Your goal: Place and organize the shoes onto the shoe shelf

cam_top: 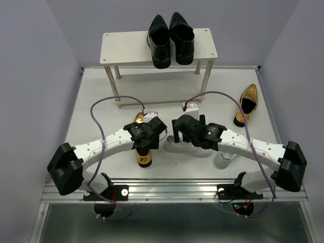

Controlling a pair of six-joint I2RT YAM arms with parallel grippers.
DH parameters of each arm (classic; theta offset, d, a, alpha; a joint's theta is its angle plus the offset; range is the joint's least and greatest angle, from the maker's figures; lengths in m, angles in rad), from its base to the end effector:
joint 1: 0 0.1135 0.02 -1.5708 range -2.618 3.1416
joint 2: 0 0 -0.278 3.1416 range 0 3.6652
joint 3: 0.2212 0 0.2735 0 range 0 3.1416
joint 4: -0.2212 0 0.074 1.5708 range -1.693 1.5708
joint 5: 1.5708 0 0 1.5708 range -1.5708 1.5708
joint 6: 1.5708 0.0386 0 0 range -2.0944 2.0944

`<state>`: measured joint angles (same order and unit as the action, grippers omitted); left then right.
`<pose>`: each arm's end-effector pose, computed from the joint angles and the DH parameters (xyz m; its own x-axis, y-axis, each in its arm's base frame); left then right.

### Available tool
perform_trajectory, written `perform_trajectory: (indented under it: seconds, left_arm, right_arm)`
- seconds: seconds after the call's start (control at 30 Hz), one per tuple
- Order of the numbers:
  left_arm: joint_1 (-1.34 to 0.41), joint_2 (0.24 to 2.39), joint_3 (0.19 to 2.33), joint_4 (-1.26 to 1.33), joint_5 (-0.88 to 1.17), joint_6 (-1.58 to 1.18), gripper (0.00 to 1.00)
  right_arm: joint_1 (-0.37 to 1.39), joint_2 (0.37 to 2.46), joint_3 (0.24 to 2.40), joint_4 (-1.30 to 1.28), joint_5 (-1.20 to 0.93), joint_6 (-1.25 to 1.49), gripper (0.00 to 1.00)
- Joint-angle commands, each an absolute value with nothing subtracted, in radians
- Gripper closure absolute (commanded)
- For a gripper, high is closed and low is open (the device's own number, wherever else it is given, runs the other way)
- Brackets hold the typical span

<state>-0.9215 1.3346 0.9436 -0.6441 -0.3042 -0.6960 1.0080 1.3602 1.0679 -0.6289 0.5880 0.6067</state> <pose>0.1792 -0.2169 0.2423 -0.8270 0.0777 -0.5569 0.1789 0.9753 -0.1296 0.1776 0.2414 0.2814 -0.6482 -0.1384 -0.7488 -0.1888 0.9819 -0.0180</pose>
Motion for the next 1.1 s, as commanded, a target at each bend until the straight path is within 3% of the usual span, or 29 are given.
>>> perform_trajectory:
  seconds: [0.0,0.17,0.37,0.47,0.57,0.9,1.07]
  left_arm:
    - [-0.928,1.328,1.040,-0.640,-0.379,-0.673,0.35]
    - [-0.939,1.287,1.117,-0.696,-0.387,-0.698,0.30]
    - [-0.948,1.197,1.146,-0.831,-0.455,-0.865,0.55]
    - [-0.945,1.152,1.088,-0.888,-0.479,-1.018,0.55]
    - [-0.940,1.137,1.008,-0.919,-0.463,-1.096,0.44]
    - [-0.936,1.111,0.890,-0.991,-0.465,-1.288,0.43]
    - [-0.920,1.085,0.787,-0.905,-0.407,-1.321,0.44]
  right_arm:
    - [1.008,1.305,1.100,-0.630,0.638,0.626,0.00]
    - [1.008,1.305,1.095,-0.630,0.637,0.635,0.00]
    - [1.008,1.316,1.100,-0.630,0.637,0.632,0.00]
    - [1.008,1.319,1.101,-0.630,0.638,0.627,0.00]
    - [1.008,1.324,1.103,-0.630,0.635,0.624,0.00]
    - [1.008,1.338,1.109,-0.632,0.621,0.620,0.00]
    - [1.008,1.341,1.104,-0.629,0.617,0.623,0.00]
